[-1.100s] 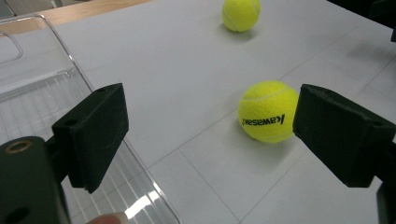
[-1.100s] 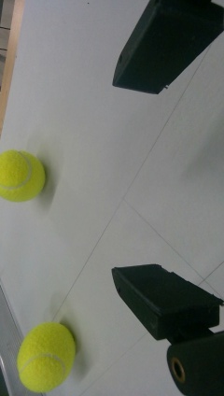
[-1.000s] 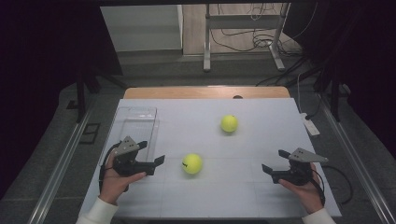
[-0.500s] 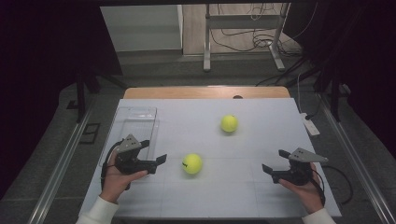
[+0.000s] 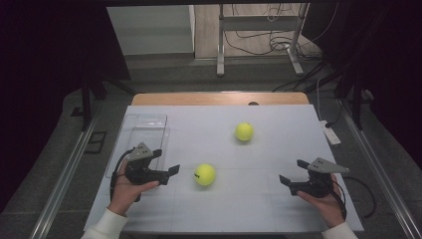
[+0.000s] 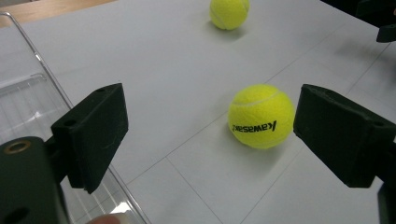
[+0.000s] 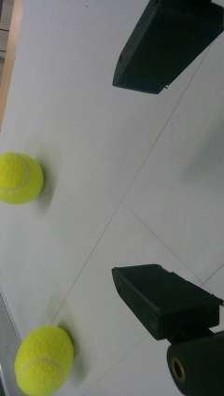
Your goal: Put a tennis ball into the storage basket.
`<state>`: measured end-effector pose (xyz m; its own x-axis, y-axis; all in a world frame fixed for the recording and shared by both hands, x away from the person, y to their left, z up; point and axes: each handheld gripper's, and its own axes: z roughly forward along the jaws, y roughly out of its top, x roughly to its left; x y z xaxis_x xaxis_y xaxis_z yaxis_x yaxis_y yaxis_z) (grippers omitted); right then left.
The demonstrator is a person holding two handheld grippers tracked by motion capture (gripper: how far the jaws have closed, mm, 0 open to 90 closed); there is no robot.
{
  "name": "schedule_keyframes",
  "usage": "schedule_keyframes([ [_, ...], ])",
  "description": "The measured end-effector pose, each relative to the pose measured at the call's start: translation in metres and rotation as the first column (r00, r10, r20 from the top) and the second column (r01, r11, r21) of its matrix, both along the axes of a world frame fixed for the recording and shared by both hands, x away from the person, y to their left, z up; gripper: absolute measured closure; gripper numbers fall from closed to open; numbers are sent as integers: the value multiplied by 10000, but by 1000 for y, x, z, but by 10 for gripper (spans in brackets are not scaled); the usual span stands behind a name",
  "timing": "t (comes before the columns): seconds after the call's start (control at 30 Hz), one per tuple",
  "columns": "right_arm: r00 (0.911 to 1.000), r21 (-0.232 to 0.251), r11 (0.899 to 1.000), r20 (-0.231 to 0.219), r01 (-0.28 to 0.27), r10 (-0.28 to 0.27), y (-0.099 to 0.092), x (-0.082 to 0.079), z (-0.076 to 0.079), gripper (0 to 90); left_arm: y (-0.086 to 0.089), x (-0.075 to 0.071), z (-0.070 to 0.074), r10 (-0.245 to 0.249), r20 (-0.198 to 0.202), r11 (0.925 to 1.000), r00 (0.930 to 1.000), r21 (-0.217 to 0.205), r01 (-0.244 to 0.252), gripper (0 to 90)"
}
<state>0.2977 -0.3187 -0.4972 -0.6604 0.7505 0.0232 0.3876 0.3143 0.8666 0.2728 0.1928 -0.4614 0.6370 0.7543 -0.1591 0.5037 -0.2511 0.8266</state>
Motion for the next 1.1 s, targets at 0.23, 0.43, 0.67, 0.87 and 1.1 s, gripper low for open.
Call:
schedule_keyframes([
  [0.23,10000,-64,10000,-17,1,-1,0,0,0,86,-3,3,1,-106,-32,9999,9999,14,106,113],
  [0.43,10000,-87,10000,-11,-13,13,0,0,0,86,-7,6,1,-219,-73,9997,9997,56,220,112],
  [0.67,10000,-99,9999,-3,-24,23,0,0,0,86,-12,9,1,-334,-128,9994,9994,73,335,112],
  [0.87,10000,-111,9999,-14,-23,23,0,0,-1,86,-15,11,2,-449,-170,9989,9988,137,452,111],
  [1.1,10000,-112,9999,-10,-22,21,0,0,-1,87,-19,14,4,-498,-128,9987,9987,141,499,112],
])
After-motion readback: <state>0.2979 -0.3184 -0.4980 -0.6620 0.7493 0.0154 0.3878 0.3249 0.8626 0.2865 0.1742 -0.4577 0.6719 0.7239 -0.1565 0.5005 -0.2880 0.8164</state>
